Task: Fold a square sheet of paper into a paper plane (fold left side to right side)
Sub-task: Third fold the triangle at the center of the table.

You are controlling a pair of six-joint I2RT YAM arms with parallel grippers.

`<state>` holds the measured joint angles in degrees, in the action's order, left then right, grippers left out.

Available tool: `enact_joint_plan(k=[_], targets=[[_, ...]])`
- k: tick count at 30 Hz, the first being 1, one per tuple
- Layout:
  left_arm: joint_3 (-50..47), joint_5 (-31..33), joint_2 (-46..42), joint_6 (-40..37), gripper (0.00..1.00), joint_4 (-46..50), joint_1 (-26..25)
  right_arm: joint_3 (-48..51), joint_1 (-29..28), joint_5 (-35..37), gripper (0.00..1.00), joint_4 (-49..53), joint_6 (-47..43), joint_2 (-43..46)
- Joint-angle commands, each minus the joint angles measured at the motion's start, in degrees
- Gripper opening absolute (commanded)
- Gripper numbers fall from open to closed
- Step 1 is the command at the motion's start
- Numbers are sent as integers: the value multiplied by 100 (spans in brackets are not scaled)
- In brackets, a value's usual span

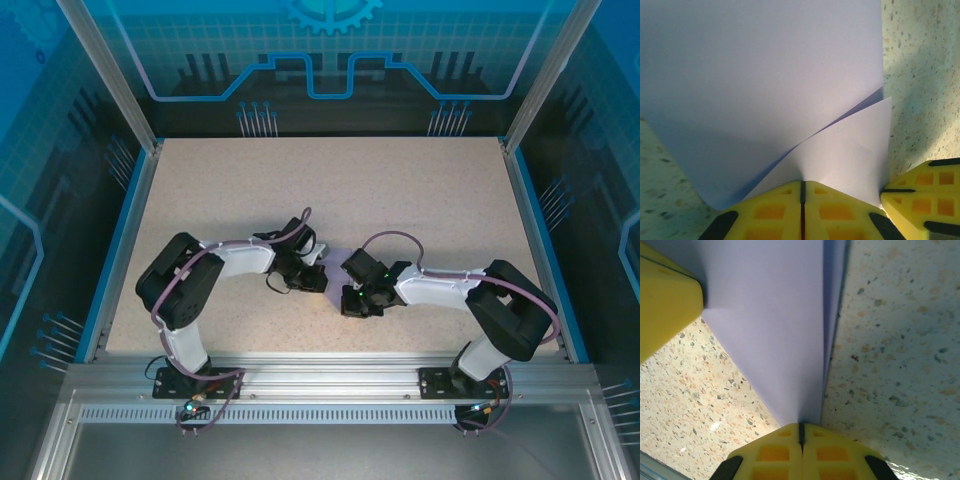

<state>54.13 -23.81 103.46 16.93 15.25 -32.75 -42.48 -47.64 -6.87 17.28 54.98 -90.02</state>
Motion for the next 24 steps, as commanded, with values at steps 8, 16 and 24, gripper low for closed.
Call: enact_joint_plan(k=[8,16,24], targets=[[176,931,204,-354,10,371,555,249,-99,26,0,803,-89,-240],[247,1129,300,-431,11,459,701,238,-105,-7,0,795,-96,-257],[396,1101,261,-449,14,546,892,237,-112,-32,0,769,-104,-291]])
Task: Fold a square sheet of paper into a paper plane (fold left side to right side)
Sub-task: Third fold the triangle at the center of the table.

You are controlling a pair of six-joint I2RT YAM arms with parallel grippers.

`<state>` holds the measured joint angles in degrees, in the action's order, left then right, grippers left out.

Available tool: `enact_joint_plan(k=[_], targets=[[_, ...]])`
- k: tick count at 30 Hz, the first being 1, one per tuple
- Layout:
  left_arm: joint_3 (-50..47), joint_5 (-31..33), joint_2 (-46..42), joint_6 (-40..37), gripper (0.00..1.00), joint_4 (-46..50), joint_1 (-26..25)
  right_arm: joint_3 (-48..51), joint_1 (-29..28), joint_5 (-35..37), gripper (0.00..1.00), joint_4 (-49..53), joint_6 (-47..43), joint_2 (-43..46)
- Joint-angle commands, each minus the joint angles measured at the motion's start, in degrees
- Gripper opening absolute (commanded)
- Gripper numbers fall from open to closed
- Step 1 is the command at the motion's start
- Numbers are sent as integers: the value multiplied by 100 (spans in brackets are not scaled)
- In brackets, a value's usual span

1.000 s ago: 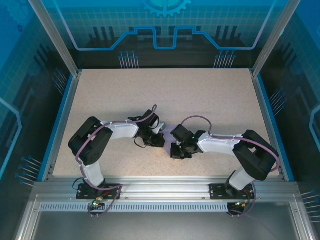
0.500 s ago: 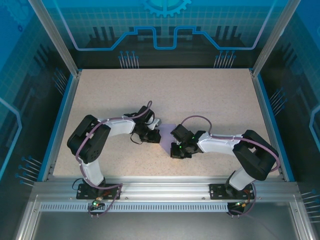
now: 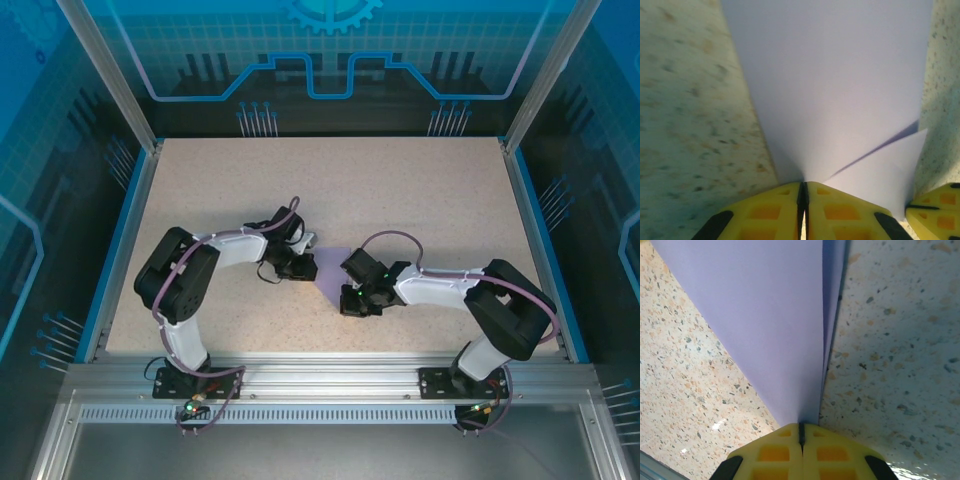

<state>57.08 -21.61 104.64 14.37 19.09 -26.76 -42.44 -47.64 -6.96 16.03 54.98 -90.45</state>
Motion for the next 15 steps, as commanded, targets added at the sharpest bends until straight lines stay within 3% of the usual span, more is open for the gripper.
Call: enact_joint_plan(k=[1,6,9,12,15], targets=[[115,877,129,-191,14,176,307,234,-113,-29,0,882,-108,-252],[98,765,-135,-148,15,182,396,221,-115,42,0,751,-179,-146],[-30,622,-576,17,21,132,445,50,-110,295,0,651,-543,90],[-208,531,-1126,372,35,105,486,-290,-87,601,1,558,-1026,401],[-409,558,-1676,800,46,160,491,-645,-10,837,12,593,-1548,664]])
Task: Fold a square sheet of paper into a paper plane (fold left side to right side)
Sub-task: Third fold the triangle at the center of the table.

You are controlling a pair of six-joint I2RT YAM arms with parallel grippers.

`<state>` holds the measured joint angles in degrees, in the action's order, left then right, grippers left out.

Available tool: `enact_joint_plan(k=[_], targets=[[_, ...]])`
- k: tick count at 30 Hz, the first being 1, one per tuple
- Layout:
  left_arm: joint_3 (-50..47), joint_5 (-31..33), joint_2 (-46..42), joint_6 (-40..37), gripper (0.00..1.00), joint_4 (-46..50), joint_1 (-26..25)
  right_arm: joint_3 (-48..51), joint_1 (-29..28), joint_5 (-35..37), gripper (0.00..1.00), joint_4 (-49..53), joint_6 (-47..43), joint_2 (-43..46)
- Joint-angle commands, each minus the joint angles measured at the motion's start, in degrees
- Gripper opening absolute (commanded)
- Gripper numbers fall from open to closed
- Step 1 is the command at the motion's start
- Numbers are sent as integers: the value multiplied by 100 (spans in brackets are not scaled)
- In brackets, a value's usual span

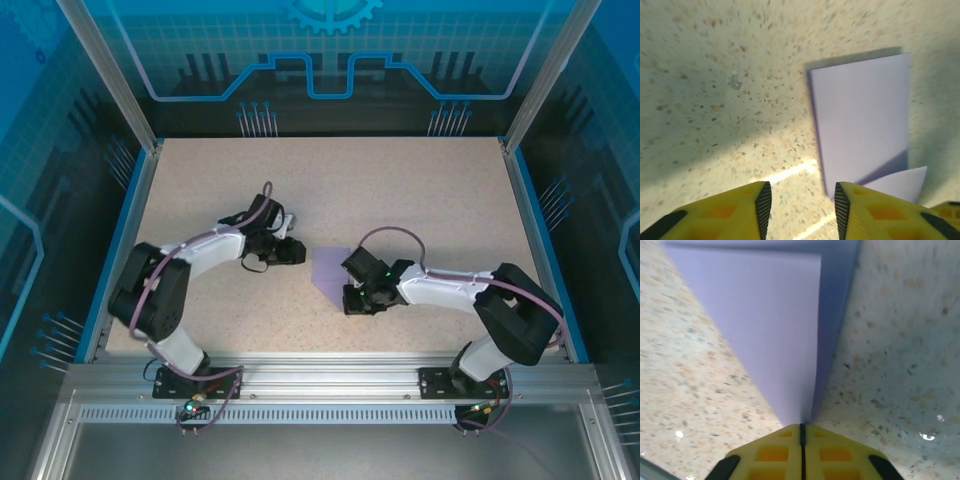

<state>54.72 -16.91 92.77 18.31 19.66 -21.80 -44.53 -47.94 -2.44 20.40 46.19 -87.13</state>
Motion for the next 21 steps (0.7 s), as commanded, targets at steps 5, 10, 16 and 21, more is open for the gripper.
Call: enact_joint_plan(k=[5,10,16,21], targets=[[-802,29,-1395,1316,55,-96,-8,-811,377,346,26,297,-1486,516],[-1476,-556,-1762,2101,58,-702,-5,-629,854,-278,42,-158,-2267,481],[-1853,-918,-1495,2432,59,-1189,-10,-260,1127,-1325,56,-993,-2543,51],[-1922,-1077,-1128,2560,60,-1499,-61,-345,1137,-1379,56,-1010,-2410,-436]])
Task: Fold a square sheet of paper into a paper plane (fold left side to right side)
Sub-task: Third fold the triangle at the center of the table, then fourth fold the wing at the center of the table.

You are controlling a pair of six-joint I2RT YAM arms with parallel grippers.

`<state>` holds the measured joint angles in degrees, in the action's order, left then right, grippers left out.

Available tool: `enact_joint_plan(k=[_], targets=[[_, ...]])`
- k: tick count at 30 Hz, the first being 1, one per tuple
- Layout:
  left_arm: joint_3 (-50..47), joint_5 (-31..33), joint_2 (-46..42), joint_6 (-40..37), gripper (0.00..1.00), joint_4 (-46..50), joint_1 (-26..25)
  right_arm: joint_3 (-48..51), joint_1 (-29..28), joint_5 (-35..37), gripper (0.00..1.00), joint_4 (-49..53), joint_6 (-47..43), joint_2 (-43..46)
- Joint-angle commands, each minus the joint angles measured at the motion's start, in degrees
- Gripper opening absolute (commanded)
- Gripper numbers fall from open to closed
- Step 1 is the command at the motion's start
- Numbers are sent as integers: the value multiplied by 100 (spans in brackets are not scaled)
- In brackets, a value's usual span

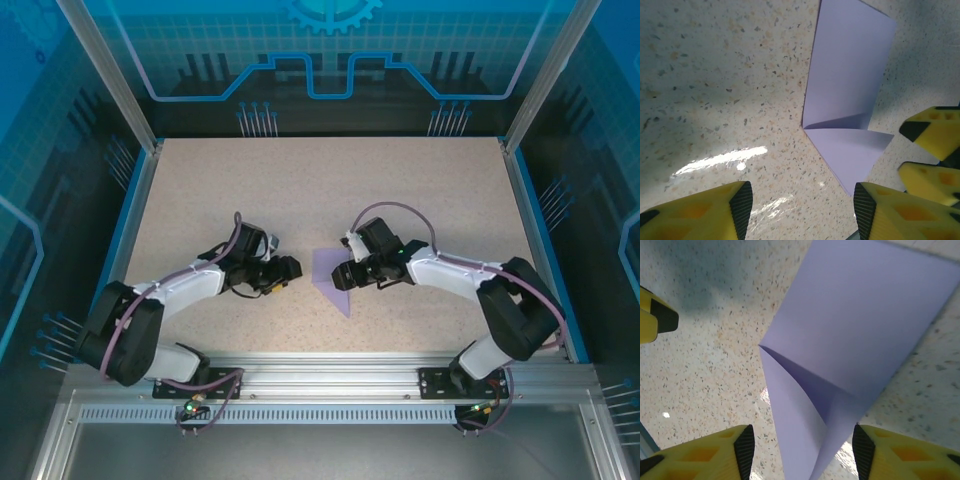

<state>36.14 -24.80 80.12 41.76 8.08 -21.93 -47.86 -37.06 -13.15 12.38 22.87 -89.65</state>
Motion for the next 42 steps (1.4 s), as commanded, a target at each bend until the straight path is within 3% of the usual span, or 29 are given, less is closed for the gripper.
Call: enact_joint_plan(k=[1,8,12,16,27,33,42], targets=[[-47,-284,190,208,60,-346,-64,-12,57,-311,54,-239,-57,-274],[132,-332,460,166,60,-368,-247,-45,136,-278,20,-227,34,-378],[238,-359,616,205,60,-441,-350,153,164,-273,8,-208,9,-106],[348,-451,833,280,59,-624,-455,334,190,-224,4,-170,26,114],[840,-558,1316,403,56,-861,-684,479,252,-286,7,-284,98,115],[1140,-614,1575,441,52,-921,-758,453,252,-120,26,-245,105,285],[1243,-520,1402,412,51,-800,-773,689,45,1042,52,432,95,1467]])
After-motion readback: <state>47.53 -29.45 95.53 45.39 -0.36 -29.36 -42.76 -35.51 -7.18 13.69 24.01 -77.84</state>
